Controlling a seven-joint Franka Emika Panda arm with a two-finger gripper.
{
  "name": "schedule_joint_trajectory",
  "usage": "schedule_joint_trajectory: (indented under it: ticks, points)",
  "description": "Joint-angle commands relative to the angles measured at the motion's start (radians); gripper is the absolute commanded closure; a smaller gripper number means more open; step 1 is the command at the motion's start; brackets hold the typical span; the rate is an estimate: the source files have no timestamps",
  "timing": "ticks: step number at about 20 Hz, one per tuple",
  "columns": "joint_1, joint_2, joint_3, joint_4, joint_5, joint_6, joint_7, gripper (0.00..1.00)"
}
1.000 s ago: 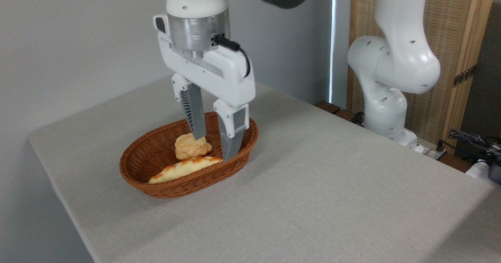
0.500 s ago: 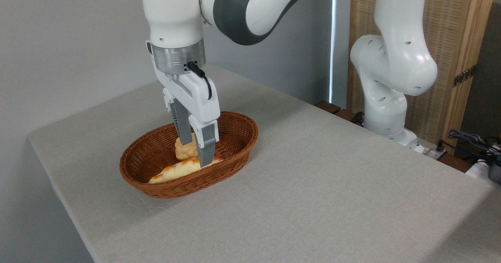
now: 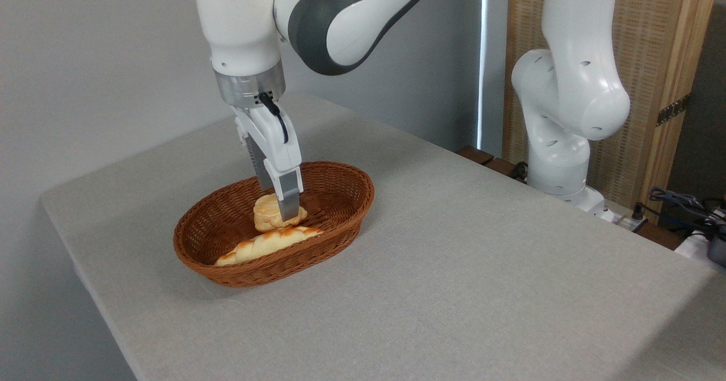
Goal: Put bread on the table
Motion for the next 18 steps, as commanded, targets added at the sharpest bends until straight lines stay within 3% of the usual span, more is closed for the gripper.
schedule_joint_trajectory:
  ticks: [1, 18]
  points:
    - [-0.039, -0.013, 0.010, -0.062, -0.015, 0.038, -0.008, 0.00]
    - [-0.116, 0.040, 0.010, -0.115, -0.024, 0.139, -0.010, 0.00]
